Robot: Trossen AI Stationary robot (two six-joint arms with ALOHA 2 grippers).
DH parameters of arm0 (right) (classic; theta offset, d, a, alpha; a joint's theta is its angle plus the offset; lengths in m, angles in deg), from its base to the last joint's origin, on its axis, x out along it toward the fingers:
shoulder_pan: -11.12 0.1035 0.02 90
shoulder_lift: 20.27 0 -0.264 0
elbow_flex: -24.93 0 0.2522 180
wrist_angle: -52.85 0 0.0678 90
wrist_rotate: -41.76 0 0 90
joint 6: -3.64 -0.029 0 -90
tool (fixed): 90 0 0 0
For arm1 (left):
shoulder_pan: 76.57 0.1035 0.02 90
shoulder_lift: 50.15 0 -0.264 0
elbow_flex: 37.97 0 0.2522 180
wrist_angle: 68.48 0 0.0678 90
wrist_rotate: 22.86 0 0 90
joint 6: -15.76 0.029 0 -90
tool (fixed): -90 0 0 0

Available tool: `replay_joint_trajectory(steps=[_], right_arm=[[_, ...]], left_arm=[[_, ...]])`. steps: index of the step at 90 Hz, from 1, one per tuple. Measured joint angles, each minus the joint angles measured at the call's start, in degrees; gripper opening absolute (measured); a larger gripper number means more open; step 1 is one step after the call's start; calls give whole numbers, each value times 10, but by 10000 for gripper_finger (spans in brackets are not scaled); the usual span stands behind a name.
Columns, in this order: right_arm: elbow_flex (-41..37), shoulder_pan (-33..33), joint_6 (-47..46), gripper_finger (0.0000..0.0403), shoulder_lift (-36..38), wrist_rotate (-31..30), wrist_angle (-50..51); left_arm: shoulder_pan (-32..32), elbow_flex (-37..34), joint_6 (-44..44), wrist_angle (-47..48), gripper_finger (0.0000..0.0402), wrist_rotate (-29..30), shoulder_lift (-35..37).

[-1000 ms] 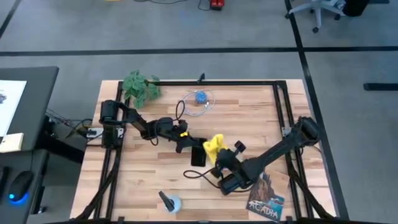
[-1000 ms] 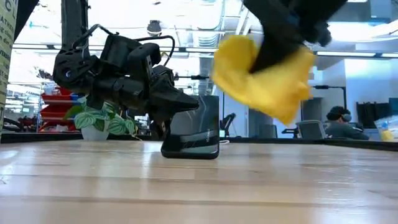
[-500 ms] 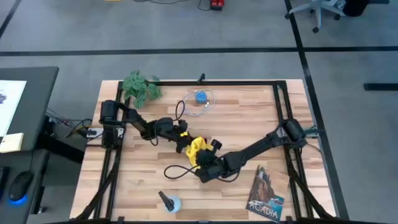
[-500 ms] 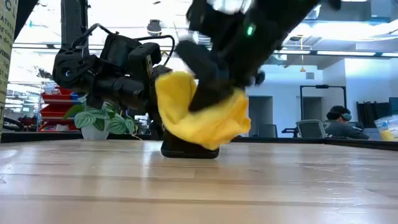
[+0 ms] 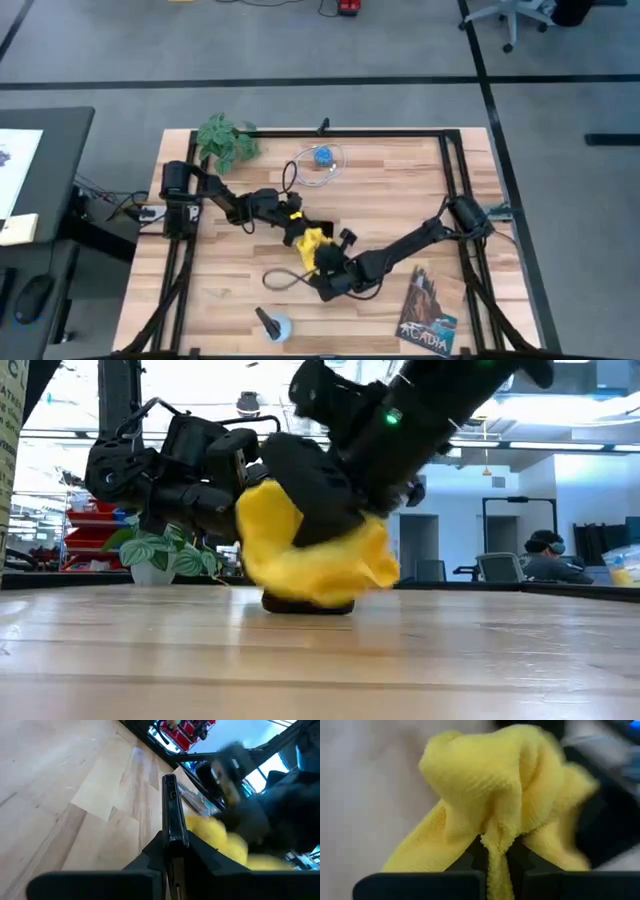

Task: Apply microfiber cloth
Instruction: Wipe the cellphone using a microfiber cloth

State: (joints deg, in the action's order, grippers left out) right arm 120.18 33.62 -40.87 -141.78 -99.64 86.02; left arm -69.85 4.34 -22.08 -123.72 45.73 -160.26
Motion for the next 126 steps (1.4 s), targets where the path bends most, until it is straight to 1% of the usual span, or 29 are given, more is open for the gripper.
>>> replay_joint_trajectory(steps=[13,18,29,35,41,51,57,64,72,80,93,102,111,126], right_arm=[[2,-5,-1,10,-12,57,-12],[3,-2,7,10,-20,88,-23],[3,6,33,10,-32,177,-42],[3,10,58,10,-34,200,-41],[3,12,68,10,-31,188,-29],[6,15,66,10,-8,110,42],[20,11,42,10,10,51,114],[39,6,-6,10,26,-19,205],[53,0,-48,10,33,-67,267],[57,-4,-40,10,36,-63,260],[54,-4,-31,10,24,-18,223],[55,9,-31,10,4,11,205],[56,27,-34,10,-17,17,184],[55,55,-7,11,-42,55,137]], left_arm=[[-1,0,-3,2,22,2,0],[-1,0,-2,2,22,2,0],[-2,0,3,-1,22,0,0],[-2,0,4,-3,22,-1,0],[-2,0,3,-3,22,0,0],[-5,0,3,-10,22,5,0],[-8,0,3,-11,22,4,0],[-11,0,2,-10,22,2,0],[-15,0,2,-10,22,-1,0],[-18,0,1,-9,22,-4,0],[-18,-1,-4,-2,22,-3,-1],[-18,-1,-6,-1,22,-2,-2],[-18,-1,-6,0,22,-2,-2],[-18,-1,-1,-7,22,-2,-1]])
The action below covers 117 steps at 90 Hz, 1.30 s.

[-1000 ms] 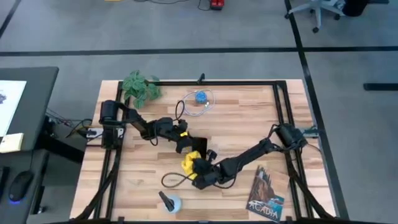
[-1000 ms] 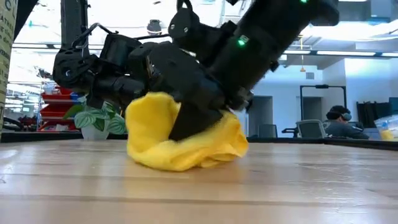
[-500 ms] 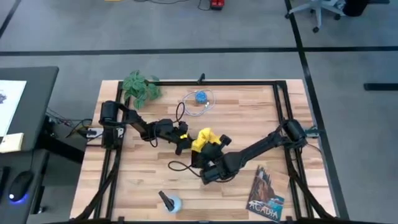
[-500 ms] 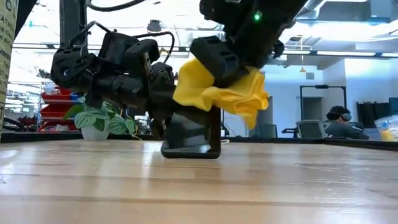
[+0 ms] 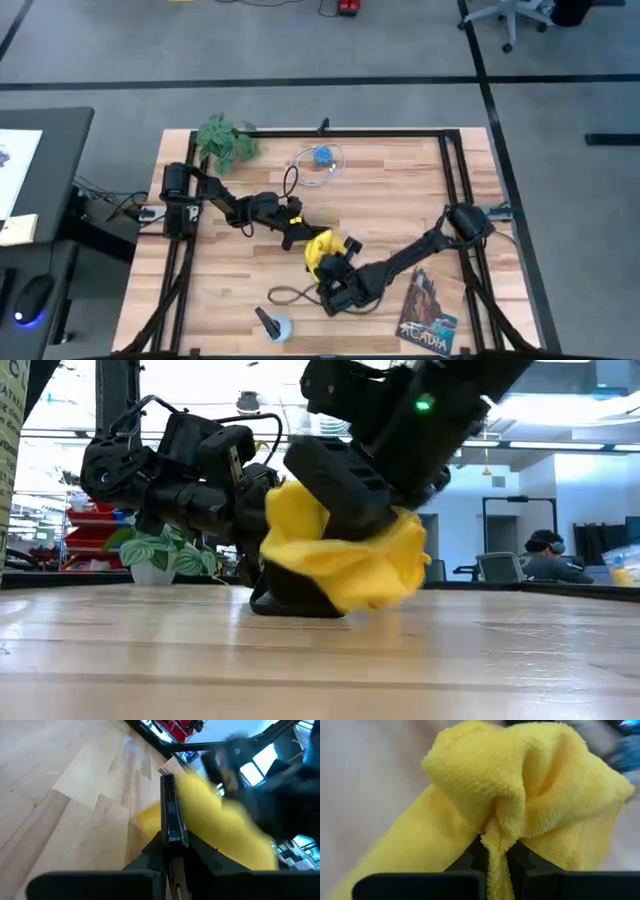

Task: Apply microfiber cloth
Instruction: Wipe the cellphone using a microfiber cloth

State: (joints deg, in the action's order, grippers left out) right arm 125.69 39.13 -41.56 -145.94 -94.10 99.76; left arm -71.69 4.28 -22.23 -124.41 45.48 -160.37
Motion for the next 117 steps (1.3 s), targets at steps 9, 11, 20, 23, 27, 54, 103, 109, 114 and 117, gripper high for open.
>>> replay_joint_trajectory(steps=[9,11,20,23,27,54,103,109,114,117], right_arm=[[-1,5,31,11,-6,21,-28],[-1,5,38,11,-9,22,-39],[-2,0,79,11,-12,24,-68],[-2,-4,89,11,-12,26,-73],[-2,-9,95,11,-12,24,-71],[-2,-27,92,12,4,-37,-30],[3,13,12,12,-11,29,49],[14,17,-39,12,-6,15,137],[26,20,-88,12,-1,2,223],[34,21,-118,12,2,-4,277]], left_arm=[[0,0,2,-3,22,1,0],[0,0,2,-3,22,0,1],[0,0,2,-5,22,1,1],[0,0,2,-5,22,2,1],[0,0,1,-6,22,5,1],[0,1,3,-8,22,15,2],[0,1,13,-9,22,5,1],[0,1,15,-9,22,7,1],[0,1,15,-7,22,0,1],[-1,1,15,-6,22,-7,1]])
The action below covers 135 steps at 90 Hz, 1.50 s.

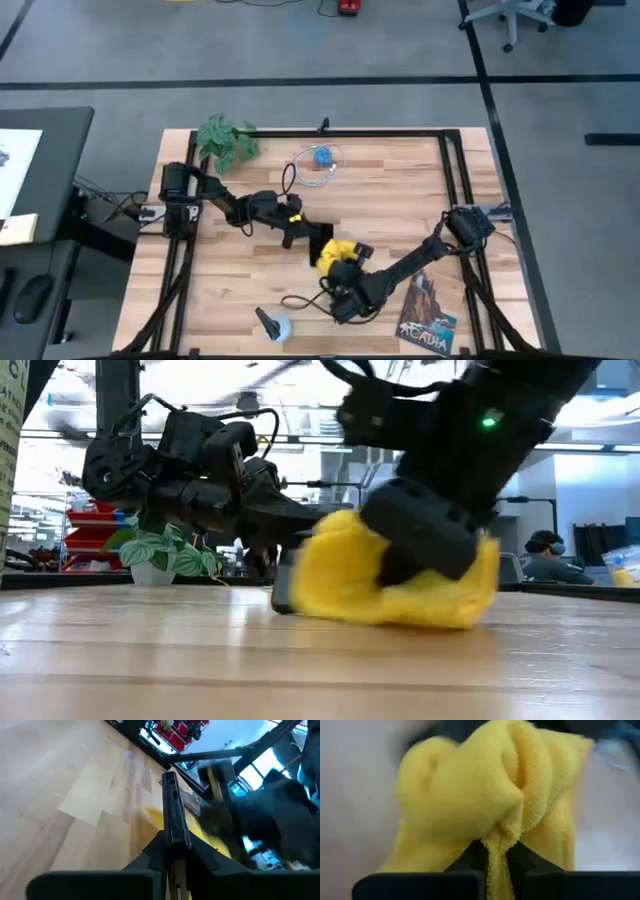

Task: Apply microfiber cloth
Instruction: Wipe the cellphone using a microfiber cloth

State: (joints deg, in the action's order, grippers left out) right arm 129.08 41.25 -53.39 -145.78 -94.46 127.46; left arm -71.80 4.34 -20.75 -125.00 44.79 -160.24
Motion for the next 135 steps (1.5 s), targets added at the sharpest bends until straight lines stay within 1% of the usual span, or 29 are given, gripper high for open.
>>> replay_joint_trajectory(steps=[7,13,18,24,38,45,56,64,71,76,81,86,88,94,101,108,115,123,135], right_arm=[[21,3,-72,12,6,-7,118],[31,7,-123,12,8,-7,186],[31,11,-148,12,8,0,202],[27,18,-149,13,7,11,182],[0,36,-49,26,5,81,49],[-6,43,-21,43,4,109,12],[-3,40,34,91,10,161,22],[13,29,116,133,28,209,46],[22,22,191,171,54,228,55],[18,19,241,195,75,215,52],[-2,20,271,215,102,163,50],[-32,15,276,230,137,111,39],[-48,12,277,234,153,100,26],[-108,0,288,243,208,83,-46],[-195,-18,327,247,269,87,-173],[-271,-37,395,248,320,120,-308],[-316,-56,498,249,354,165,-411],[-332,-68,681,249,362,204,-490],[-319,-65,1000,249,354,203,-558]], left_arm=[[-1,0,1,1,22,-2,0],[-1,0,0,2,22,-2,0],[-1,0,0,1,22,-1,0],[-1,0,0,0,22,0,0],[0,0,0,-4,22,5,0],[0,0,2,-9,22,8,0],[0,0,2,-16,22,5,-1],[1,-1,4,-29,22,-2,-1],[1,-1,9,-37,22,-13,-1],[1,-1,20,-35,22,-24,3],[2,-1,40,-36,22,-43,8],[3,-1,60,-36,22,-65,15],[3,-1,68,-37,22,-74,18],[3,-1,92,-38,22,-96,29],[1,-1,113,-40,22,-115,43],[1,0,121,-40,22,-146,57],[1,0,116,-41,22,-182,68],[1,0,92,-38,22,-204,78],[1,0,43,-33,22,-202,86]])
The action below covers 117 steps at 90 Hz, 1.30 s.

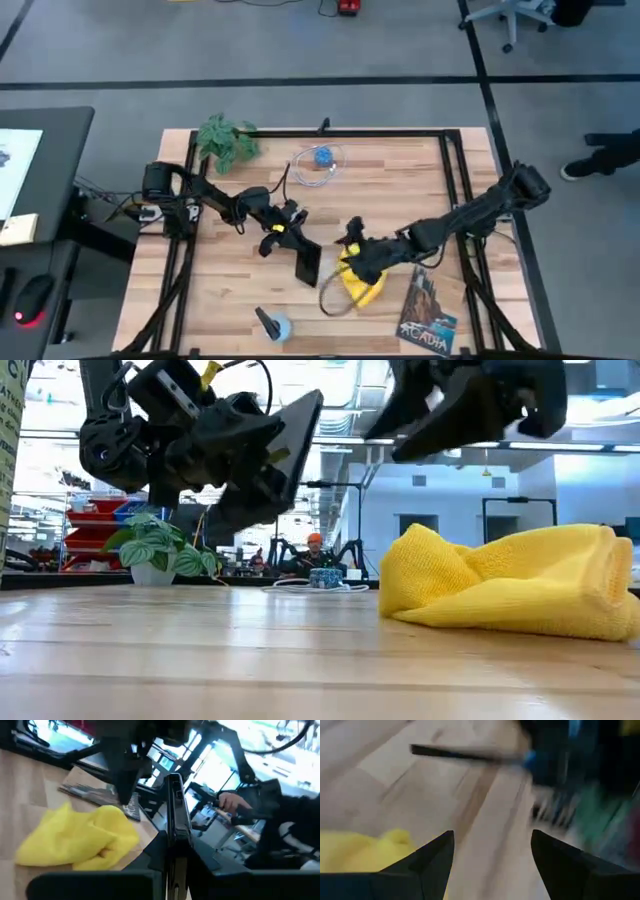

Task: Apply microfiber cloth
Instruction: Wipe the cellphone using a microfiber cloth

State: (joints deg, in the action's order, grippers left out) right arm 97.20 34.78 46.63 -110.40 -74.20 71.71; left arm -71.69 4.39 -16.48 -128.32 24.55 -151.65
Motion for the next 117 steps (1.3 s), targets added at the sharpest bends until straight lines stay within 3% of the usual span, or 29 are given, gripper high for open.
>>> replay_joint_trajectory(steps=[7,21,35,47,58,77,100,117], right_arm=[[9,2,149,249,-13,-30,-22],[46,-1,344,249,-59,-57,-52],[85,-12,478,248,-117,-56,-53],[109,-14,532,228,-150,-59,-55],[116,-15,526,175,-167,-80,-54],[117,-11,424,32,-170,-99,-25],[120,-11,306,30,-169,-139,20],[150,-15,139,12,-173,-118,191]], left_arm=[[0,0,-13,2,22,9,0],[0,0,-17,11,22,12,0],[-11,0,-13,12,22,16,0],[-17,0,-8,26,22,27,0],[-19,1,2,43,22,33,1],[-18,1,26,66,32,53,0],[31,2,151,68,141,69,0],[74,1,230,58,199,65,3]])
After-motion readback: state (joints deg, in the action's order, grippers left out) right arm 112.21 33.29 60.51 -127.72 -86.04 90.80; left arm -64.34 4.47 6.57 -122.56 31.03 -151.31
